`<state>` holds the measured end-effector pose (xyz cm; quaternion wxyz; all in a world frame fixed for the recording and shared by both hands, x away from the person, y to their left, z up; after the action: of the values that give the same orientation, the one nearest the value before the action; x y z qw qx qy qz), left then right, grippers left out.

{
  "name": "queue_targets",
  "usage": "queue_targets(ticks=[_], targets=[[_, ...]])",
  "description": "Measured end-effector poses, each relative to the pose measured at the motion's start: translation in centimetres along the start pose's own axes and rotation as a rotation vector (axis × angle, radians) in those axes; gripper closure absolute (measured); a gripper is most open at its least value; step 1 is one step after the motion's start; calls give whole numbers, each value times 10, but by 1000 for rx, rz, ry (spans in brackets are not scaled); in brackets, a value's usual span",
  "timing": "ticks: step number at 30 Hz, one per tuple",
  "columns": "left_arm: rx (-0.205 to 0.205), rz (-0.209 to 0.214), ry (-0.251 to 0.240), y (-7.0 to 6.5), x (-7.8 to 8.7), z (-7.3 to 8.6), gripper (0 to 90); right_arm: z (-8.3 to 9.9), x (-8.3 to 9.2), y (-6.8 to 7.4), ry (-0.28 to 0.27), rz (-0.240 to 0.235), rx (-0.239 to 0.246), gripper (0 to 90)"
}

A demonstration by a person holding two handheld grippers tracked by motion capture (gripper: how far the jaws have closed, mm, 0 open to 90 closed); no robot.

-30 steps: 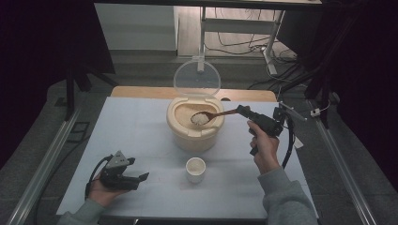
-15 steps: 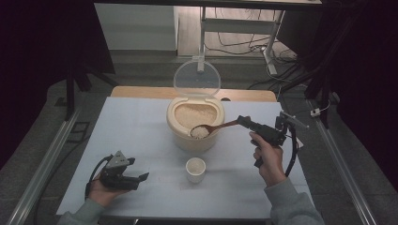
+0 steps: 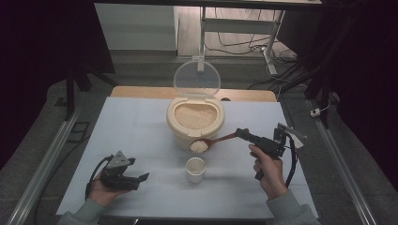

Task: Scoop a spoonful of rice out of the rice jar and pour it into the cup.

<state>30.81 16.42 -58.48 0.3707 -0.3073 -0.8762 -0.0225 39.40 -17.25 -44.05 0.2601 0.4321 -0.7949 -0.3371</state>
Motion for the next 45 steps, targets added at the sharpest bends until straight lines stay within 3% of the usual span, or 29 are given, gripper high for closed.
queue_targets(ticks=[10,17,27,37,45], targets=[[-1,0,4,0,-1,1,189,18,3,-17,40,34,-4,835],[-1,0,5,0,-1,1,189,26,-3,-23,74,73,34,835],[-1,0,5,1,0,1,189,27,-7,-18,109,114,130,835],[-2,0,5,1,-1,1,189,26,-9,-10,117,126,212,835],[-1,-1,6,1,-1,1,189,25,-7,-1,104,123,327,835]])
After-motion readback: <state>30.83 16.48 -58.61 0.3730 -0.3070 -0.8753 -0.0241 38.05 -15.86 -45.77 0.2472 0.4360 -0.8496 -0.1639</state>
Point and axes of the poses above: each handheld gripper's, and its own axes: x roughly backward along the jaws, z roughly out of its underside, y roughly to its left, the point moved 10 cm from there along -x, roughly forward along the jaws, and after that the axes turned 8 degrees about x, right-handed, at the moved point
